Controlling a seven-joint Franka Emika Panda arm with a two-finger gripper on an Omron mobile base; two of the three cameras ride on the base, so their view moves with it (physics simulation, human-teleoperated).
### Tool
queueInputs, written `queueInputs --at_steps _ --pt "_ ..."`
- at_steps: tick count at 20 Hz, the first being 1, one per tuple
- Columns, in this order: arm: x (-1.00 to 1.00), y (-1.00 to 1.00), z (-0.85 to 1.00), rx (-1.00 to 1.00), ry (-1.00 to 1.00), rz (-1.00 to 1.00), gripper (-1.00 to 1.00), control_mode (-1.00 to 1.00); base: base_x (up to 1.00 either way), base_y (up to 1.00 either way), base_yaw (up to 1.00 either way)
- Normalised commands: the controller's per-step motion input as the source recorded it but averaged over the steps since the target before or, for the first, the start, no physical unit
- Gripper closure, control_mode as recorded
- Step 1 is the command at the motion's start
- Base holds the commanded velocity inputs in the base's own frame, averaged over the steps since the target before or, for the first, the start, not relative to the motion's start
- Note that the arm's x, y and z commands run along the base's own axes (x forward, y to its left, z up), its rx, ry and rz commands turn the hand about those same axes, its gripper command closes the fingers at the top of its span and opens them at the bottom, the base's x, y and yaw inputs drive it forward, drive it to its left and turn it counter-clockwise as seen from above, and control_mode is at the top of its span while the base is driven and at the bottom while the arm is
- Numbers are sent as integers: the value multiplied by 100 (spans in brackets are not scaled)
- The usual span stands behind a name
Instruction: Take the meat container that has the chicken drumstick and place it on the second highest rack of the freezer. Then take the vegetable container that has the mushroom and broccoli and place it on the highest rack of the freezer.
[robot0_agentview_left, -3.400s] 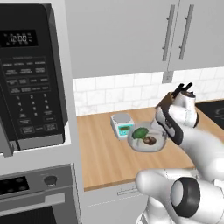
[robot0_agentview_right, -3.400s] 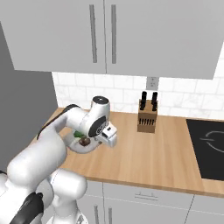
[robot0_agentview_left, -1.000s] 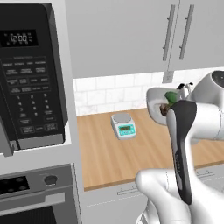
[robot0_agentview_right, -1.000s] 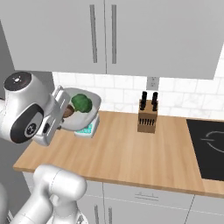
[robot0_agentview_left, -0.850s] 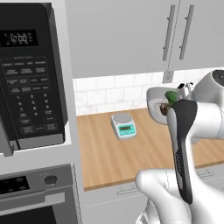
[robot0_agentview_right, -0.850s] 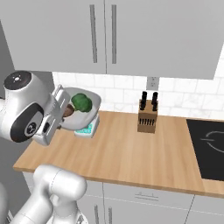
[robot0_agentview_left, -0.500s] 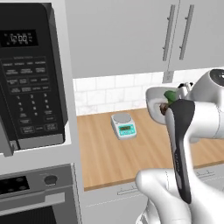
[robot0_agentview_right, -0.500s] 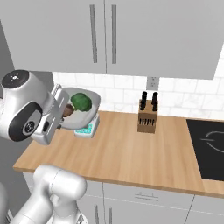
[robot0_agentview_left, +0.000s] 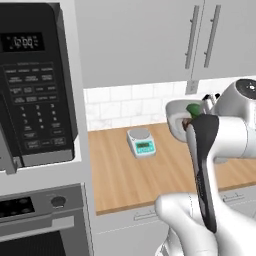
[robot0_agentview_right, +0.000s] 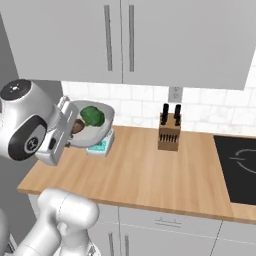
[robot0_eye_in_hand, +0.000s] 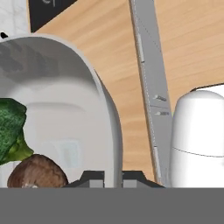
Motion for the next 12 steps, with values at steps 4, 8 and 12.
queueInputs --at_steps 4,8,12 --pt "0 0 0 0 0 0 100 100 -100 -8 35" --pt "0 0 0 0 0 0 100 100 -91 0 64" --pt "0 0 0 0 0 0 100 100 -61 0 78"
